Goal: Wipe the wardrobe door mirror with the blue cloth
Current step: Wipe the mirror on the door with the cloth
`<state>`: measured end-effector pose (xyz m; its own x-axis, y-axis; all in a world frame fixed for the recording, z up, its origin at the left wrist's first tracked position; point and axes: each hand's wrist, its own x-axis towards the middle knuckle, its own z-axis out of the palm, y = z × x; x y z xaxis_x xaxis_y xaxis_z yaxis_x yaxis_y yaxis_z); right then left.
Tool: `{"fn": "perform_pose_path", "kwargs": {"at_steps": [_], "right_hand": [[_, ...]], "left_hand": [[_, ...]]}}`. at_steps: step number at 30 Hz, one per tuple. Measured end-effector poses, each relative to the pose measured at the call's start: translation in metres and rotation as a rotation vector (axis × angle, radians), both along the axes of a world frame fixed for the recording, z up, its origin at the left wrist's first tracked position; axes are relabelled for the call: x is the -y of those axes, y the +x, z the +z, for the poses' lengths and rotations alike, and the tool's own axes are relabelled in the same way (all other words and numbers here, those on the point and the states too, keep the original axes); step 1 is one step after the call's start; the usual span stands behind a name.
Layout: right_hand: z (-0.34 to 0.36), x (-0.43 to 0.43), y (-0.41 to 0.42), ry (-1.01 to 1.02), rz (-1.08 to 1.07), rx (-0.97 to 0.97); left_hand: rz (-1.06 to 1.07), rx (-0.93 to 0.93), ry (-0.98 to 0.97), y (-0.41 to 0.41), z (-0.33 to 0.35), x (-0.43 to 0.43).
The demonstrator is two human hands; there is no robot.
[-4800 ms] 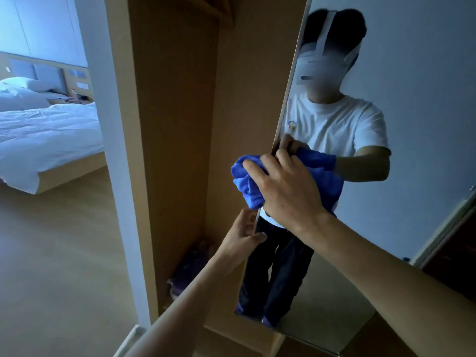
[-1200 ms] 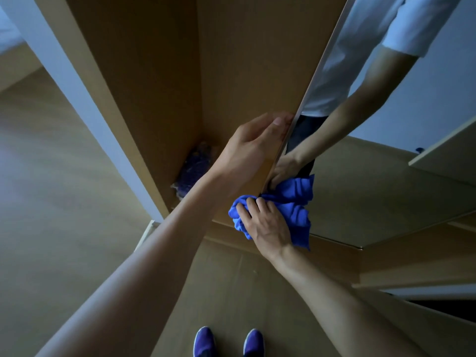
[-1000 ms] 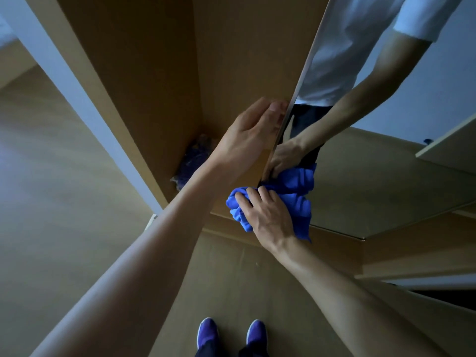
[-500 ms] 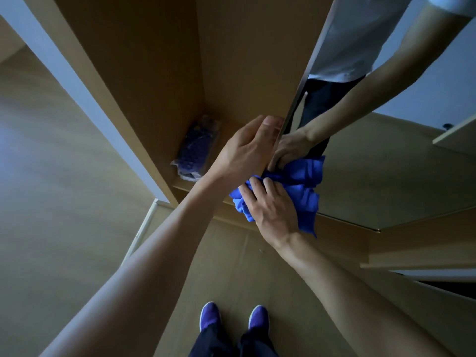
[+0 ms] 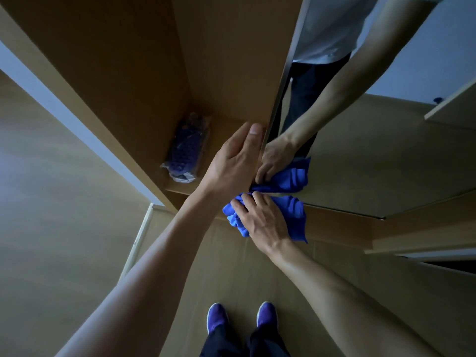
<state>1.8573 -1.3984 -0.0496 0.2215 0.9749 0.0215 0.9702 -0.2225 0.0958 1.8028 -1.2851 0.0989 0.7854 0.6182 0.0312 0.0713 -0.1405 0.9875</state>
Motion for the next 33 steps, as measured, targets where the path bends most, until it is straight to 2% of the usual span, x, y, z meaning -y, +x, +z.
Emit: {"fn": "perform_pose_path", "kwargs": {"at_steps": [5,10,16,20,22,25,33], "right_hand": [[-0.002,0.034,-0.002,0.110,-0.246,-0.316],[-0.006,0.059,0.003,0.172,-0.741,-0.879],[-0.013,0.070,0.011,0.381,-1.128,-1.486],[-0.019,0.059,0.010,0.352,-1.412,-2.007],[-0.018,0.049,0.007,0.421,-1.397,-2.228],[-0.019,0.028,0.005,0.647,-1.308,-2.448],[-0.023,-0.003,0.001,0.855,-1.203,-2.736]], "left_hand": [[-0.018,-0.160,0.012,-0.011,-0.033,0.010],[-0.022,-0.216,-0.006,-0.014,-0.046,0.014],[0.028,-0.266,-0.040,-0.010,-0.065,0.019],[0.052,-0.273,-0.093,-0.007,-0.075,0.019],[0.058,-0.280,-0.103,-0.007,-0.080,0.020],[0.057,-0.291,-0.089,-0.008,-0.090,0.018],[0.060,-0.266,0.007,-0.008,-0.104,0.018]]}}
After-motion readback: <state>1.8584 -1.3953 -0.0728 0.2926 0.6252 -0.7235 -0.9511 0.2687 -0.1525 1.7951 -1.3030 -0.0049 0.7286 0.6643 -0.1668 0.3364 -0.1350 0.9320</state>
